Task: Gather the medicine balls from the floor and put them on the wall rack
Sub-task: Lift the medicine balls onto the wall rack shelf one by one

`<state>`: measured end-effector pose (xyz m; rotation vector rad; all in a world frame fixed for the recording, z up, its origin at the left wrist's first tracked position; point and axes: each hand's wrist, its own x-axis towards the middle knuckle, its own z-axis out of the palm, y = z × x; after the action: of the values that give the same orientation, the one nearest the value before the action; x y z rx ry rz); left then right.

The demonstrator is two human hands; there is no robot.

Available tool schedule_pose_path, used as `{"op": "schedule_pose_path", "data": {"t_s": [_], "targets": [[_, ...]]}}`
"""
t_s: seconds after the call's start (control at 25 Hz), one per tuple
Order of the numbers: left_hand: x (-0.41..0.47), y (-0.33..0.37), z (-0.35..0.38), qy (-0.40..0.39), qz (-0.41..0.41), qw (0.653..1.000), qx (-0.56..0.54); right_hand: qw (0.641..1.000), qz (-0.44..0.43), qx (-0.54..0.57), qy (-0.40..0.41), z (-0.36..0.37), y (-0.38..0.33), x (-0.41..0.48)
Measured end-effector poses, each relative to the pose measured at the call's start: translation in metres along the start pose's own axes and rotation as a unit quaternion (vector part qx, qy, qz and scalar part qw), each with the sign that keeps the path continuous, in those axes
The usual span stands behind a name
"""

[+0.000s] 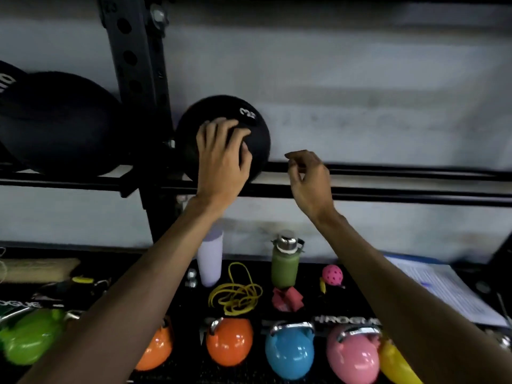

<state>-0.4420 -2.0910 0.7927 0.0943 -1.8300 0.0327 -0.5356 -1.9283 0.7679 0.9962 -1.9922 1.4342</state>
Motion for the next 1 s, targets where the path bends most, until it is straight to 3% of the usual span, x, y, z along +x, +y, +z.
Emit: {"op": "schedule_pose_path", "data": {"t_s": [0.08, 0.16, 0.28, 0.44, 0.6, 0.72, 0.88, 1.0], "targets": [[-0.036, 0.046, 0.002, -0.029, 0.042, 0.998, -0.045, 0.998, -0.036, -0.051, 0.011, -0.04, 0.011, -0.046], [-0.077, 0.095, 0.012, -0.107, 0.045, 0.989, -0.088, 0.994, -0.024, -0.107, -0.005, -0.082, 0.034, -0.102], [-0.144, 0.166, 0.03, -0.269, 0.016, 0.954, -0.129, 0.981, 0.054, -0.176, -0.057, -0.144, 0.077, -0.192], [-0.236, 0.263, 0.032, -0.425, -0.024, 0.891, -0.159, 0.942, 0.181, -0.249, -0.133, -0.223, 0.122, -0.309], [-0.336, 0.366, 0.015, -0.589, 0.006, 0.792, -0.158, 0.883, 0.336, -0.273, -0.183, -0.304, 0.156, -0.436], [-0.399, 0.41, 0.001, -0.668, 0.018, 0.73, -0.144, 0.84, 0.415, -0.266, -0.226, -0.335, 0.168, -0.504], [-0.466, 0.443, -0.01, -0.776, 0.014, 0.618, -0.123, 0.778, 0.496, -0.241, -0.3, -0.355, 0.191, -0.57], [-0.502, 0.453, -0.002, -0.829, -0.039, 0.546, -0.115, 0.736, 0.562, -0.204, -0.317, -0.355, 0.21, -0.598]]}}
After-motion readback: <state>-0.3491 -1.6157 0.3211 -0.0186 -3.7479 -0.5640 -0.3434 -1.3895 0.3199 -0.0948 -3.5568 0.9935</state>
